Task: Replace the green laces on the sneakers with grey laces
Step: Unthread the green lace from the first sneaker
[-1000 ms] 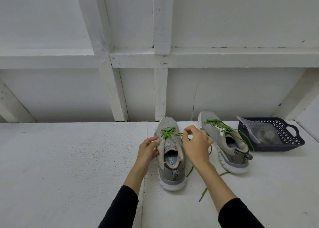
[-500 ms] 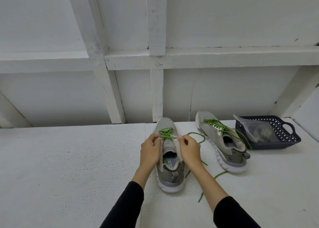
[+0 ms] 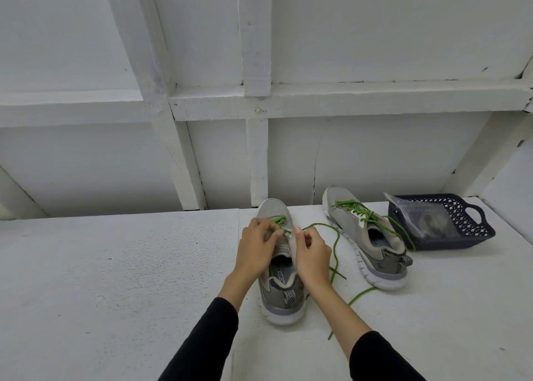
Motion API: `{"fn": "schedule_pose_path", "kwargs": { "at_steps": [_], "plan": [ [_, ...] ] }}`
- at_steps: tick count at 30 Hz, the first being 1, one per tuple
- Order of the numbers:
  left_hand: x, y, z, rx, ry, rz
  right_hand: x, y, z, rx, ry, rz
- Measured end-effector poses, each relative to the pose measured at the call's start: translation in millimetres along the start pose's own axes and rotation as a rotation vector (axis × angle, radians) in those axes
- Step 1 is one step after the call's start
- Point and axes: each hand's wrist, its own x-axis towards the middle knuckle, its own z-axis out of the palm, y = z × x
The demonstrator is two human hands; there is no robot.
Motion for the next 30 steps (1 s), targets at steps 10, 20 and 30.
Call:
{"fn": "schedule_pose_path", "kwargs": {
  "at_steps": [10, 20, 30],
  "plan": [
    [-4, 9, -20, -0.846, 0.146, -0.738, 0, 2, 1, -0.003, -0.009, -0.027],
    [-4, 15, -7, 0.537, 0.056, 0.075, 0, 5, 2, 0.051, -0.009, -0.005],
    [-8, 13, 1, -0.453, 0.141, -0.198, 1, 5, 1, 0.044, -0.026, -0.002]
  ]
}}
